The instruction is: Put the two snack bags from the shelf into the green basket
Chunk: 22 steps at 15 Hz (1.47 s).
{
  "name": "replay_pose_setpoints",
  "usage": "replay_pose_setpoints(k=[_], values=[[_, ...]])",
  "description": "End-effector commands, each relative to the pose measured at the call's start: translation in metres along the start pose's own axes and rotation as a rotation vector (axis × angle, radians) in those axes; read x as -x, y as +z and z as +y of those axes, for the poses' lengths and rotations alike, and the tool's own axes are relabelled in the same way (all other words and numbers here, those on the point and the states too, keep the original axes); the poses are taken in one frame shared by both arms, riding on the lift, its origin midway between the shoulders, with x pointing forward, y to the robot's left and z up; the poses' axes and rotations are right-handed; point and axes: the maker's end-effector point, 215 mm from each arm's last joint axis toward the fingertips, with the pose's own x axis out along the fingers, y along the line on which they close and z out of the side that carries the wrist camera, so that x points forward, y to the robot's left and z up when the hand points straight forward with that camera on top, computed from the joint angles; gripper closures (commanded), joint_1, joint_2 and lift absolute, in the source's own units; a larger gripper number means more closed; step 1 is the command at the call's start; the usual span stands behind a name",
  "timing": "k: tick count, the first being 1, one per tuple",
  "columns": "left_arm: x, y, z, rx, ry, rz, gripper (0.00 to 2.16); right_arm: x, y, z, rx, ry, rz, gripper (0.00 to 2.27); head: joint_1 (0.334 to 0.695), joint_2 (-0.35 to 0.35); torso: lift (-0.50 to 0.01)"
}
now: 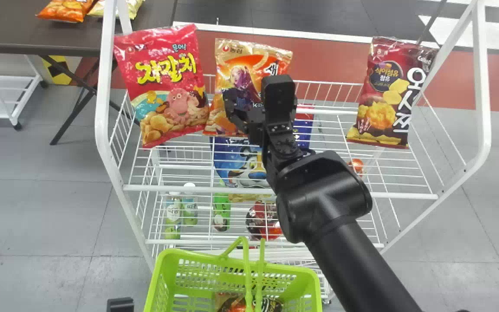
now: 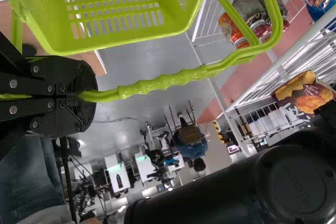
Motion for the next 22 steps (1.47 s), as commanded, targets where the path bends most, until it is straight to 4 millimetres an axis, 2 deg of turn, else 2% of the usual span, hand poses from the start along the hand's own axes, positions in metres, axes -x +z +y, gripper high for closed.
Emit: replay_pose_setpoints(k=[1, 3, 4, 5, 6, 7, 8, 13, 17, 19, 22], values=[[-0.002, 0.002, 0.0, -0.001, -0.003, -0.001, 1.99, -0.012, -0.003, 0.002, 0.005, 0.031, 0.021, 0.15, 0.695, -0.122, -0.012], [-0.004, 0.004, 0.002, -0.001, -0.003, -0.006, 1.99, -0.02, 0.0, 0.002, -0.005, 0.058, 0.032, 0.31, 0.695, -0.114, -0.012], [-0.004, 0.006, 0.003, -0.003, -0.004, -0.014, 1.99, -0.021, -0.002, 0.006, -0.002, 0.082, 0.044, 0.52, 0.695, -0.112, -0.012], [-0.005, 0.006, 0.005, 0.0, -0.004, -0.014, 1.99, -0.021, -0.007, 0.008, 0.003, 0.092, 0.062, 0.84, 0.695, -0.111, -0.012], [-0.006, 0.007, 0.006, 0.001, -0.004, -0.015, 1.99, -0.021, -0.007, 0.01, 0.004, 0.097, 0.062, 1.42, 0.695, -0.109, -0.012], [-0.007, 0.009, 0.006, -0.001, -0.002, -0.017, 1.99, -0.018, -0.005, 0.012, 0.002, 0.098, 0.053, 1.75, 0.695, -0.105, -0.012], [-0.007, 0.009, 0.007, -0.001, 0.0, -0.017, 1.99, -0.015, -0.003, 0.014, 0.005, 0.1, 0.045, 1.9, 0.695, -0.105, -0.012], [-0.008, 0.011, 0.007, -0.003, 0.005, -0.02, 1.99, -0.009, 0.008, 0.015, -0.007, 0.094, 0.019, 2.01, 0.695, -0.101, -0.012], [-0.009, 0.012, 0.004, -0.005, 0.001, -0.021, 1.99, 0.015, 0.021, 0.02, -0.044, 0.091, -0.014, 2.01, 0.695, -0.099, -0.012], [-0.009, 0.012, 0.005, -0.007, 0.006, -0.022, 1.99, 0.03, 0.034, 0.008, -0.074, 0.076, -0.039, 2.01, 0.695, -0.1, -0.012], [-0.012, 0.01, 0.004, -0.011, 0.006, -0.016, 1.99, 0.057, 0.046, -0.031, -0.1, 0.053, -0.054, 2.01, 0.695, -0.129, -0.012]])
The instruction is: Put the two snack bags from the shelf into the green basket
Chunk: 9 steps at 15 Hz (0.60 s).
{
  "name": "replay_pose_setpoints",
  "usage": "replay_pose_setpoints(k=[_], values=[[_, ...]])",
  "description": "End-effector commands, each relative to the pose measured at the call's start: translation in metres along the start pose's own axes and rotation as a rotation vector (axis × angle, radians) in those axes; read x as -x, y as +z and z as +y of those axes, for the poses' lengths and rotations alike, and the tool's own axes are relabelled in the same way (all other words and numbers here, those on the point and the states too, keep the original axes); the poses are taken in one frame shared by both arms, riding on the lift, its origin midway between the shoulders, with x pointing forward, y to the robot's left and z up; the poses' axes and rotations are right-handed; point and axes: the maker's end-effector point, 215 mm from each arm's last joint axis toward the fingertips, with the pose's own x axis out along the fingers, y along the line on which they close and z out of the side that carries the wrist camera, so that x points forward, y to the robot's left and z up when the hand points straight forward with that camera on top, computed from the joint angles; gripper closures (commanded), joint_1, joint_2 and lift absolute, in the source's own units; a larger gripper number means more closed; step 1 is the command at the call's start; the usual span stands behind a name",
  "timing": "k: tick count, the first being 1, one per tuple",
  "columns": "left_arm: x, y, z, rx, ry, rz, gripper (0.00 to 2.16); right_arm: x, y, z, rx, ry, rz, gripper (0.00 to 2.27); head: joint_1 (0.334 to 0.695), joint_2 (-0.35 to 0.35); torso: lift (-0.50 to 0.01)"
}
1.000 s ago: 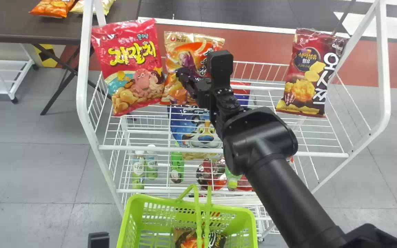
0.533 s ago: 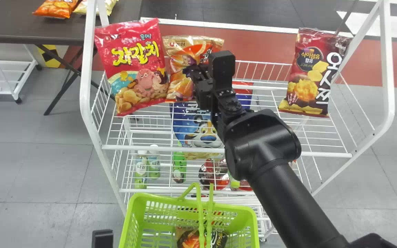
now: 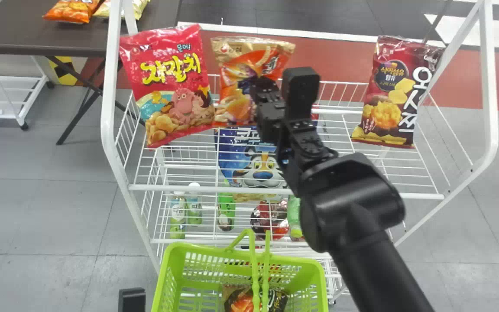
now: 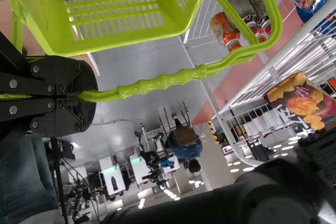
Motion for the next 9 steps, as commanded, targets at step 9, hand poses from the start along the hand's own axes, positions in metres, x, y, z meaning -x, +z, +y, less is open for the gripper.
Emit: replay_pose_setpoints(k=[9], values=[[-0.007, -0.003, -0.004, -0.014, 0.003, 0.012, 1.99, 0.145, -0.003, -0.056, -0.079, 0.016, 0.148, 2.01, 0.695, -0.3, -0.012]])
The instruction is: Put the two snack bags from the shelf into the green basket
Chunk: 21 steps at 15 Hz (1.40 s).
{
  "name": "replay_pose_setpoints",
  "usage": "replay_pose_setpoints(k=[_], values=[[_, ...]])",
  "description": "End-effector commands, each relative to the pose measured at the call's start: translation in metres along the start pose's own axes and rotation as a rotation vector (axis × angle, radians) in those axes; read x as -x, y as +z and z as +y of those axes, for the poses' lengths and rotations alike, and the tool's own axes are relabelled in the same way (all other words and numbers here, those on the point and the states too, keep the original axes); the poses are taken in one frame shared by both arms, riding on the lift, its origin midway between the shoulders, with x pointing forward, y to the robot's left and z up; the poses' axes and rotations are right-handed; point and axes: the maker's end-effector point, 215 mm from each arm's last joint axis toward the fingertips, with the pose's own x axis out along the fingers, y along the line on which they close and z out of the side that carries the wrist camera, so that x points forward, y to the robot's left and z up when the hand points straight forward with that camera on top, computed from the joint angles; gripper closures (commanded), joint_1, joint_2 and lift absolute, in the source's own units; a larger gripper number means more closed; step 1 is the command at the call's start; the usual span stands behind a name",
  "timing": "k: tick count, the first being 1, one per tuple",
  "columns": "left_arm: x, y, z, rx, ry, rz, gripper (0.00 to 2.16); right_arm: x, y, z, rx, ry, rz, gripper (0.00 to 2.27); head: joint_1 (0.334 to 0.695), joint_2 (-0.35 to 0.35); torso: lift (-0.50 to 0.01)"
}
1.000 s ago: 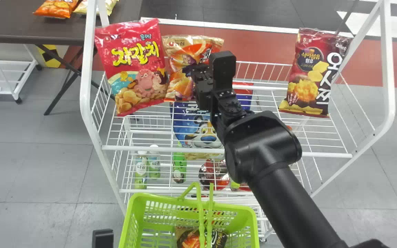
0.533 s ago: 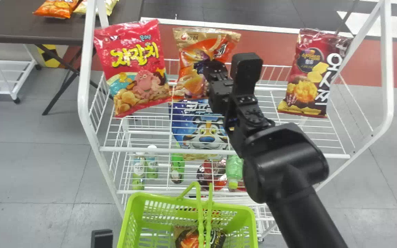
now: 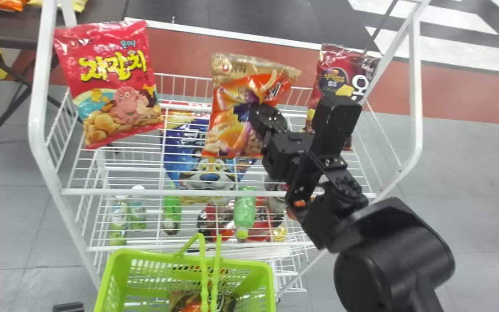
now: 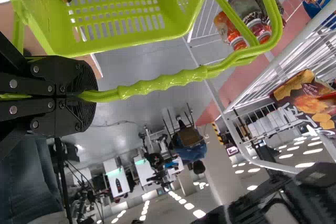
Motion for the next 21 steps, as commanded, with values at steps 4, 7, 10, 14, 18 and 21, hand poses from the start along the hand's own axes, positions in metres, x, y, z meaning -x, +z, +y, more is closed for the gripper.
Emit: replay_pose_setpoints(k=[4, 7, 10, 14, 18, 21], values=[[-0.001, 0.002, -0.001, -0.004, -0.003, -0.005, 1.99, 0.08, -0.055, -0.015, 0.01, 0.02, 0.259, 2.01, 0.695, -0.35, -0.012], [-0.002, 0.002, -0.001, -0.004, -0.003, -0.008, 1.99, 0.125, -0.103, -0.014, 0.006, 0.049, 0.451, 2.01, 0.695, -0.35, -0.012], [-0.003, 0.004, 0.0, -0.005, -0.001, -0.013, 1.99, 0.185, -0.161, -0.019, -0.042, 0.063, 0.708, 2.01, 0.695, -0.35, -0.012], [-0.004, 0.011, -0.001, -0.017, -0.004, -0.019, 1.99, 0.245, -0.215, -0.029, -0.063, 0.05, 0.954, 2.01, 0.695, -0.35, -0.012], [-0.006, 0.012, -0.002, -0.021, -0.001, -0.015, 1.99, 0.249, -0.253, 0.017, -0.12, 0.17, 1.024, 2.01, 0.695, -0.35, -0.012], [-0.008, 0.01, -0.004, -0.022, -0.006, -0.008, 1.99, 0.176, -0.243, 0.05, -0.107, 0.219, 0.794, 2.01, 0.695, -0.35, -0.012]])
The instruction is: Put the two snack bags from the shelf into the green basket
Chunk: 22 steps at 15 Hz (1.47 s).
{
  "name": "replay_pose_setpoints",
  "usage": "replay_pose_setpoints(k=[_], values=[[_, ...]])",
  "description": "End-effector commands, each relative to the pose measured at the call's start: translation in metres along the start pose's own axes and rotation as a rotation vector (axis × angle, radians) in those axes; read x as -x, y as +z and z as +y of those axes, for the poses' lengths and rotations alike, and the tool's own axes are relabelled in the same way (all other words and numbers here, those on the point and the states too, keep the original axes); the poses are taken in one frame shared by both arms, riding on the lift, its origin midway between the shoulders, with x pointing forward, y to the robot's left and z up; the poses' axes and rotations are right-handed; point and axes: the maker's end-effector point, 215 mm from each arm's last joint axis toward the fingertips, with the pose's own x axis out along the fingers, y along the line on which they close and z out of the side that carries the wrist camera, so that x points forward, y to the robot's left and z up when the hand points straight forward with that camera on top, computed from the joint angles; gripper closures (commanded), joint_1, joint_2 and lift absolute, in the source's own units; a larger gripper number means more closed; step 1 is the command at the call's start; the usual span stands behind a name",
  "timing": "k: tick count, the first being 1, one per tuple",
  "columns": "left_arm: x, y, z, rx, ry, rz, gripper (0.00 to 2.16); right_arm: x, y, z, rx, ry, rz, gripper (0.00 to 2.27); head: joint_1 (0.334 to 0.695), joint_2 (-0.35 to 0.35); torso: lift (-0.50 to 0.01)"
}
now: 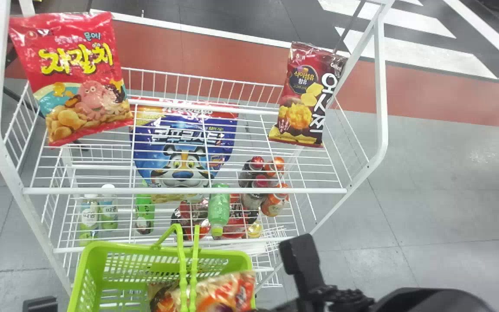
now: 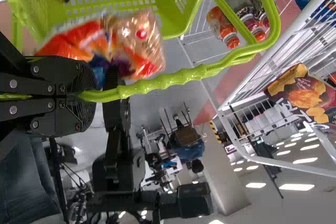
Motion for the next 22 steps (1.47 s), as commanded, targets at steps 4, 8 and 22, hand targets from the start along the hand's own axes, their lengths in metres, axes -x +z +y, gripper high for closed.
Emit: replay_pose_setpoints(k=[4, 8, 22], values=[[0.0, -0.003, -0.003, -0.001, -0.003, 0.006, 1.99, -0.056, 0.051, 0.038, 0.042, 0.057, -0.153, 2.01, 0.695, -0.35, -0.012], [-0.002, -0.006, -0.006, 0.0, -0.007, 0.01, 1.99, -0.069, 0.023, 0.056, 0.051, 0.078, -0.069, 2.01, 0.695, -0.345, -0.012], [-0.005, -0.009, -0.012, -0.008, -0.019, 0.019, 1.99, 0.027, 0.091, 0.002, 0.037, -0.071, -0.392, 0.09, 0.695, -0.35, -0.012]])
